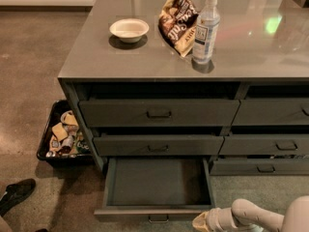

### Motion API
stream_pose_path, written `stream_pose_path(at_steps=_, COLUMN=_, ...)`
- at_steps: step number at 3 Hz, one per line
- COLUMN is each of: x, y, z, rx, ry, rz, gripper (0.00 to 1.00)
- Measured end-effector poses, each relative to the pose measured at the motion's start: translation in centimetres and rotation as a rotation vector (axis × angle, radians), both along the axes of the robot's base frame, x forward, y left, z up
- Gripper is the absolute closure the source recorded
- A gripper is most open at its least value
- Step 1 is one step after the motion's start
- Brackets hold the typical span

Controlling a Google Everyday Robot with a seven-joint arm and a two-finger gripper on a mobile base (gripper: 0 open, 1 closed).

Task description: Close bottom drawer

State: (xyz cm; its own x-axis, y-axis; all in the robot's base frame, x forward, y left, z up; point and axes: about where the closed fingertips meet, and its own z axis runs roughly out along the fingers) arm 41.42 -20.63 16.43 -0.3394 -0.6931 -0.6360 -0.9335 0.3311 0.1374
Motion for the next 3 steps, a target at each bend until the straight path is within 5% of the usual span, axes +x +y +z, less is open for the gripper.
stream_pose_path(at_steps=1, x=2.6, y=1.1, z=-0.5, rx=-0.02, ry=-0.037, rz=-0.036, gripper=1.0)
stream_pose_path(at_steps=2, x=2.5, y=1.1, z=-0.4, rx=-0.019, ry=-0.037, rz=-0.036, gripper=1.0)
stream_pose_path(at_steps=3, x=6.2, y=2.2, z=-1.5, rx=-0.019, ry=-0.072, rz=-0.075, gripper=1.0)
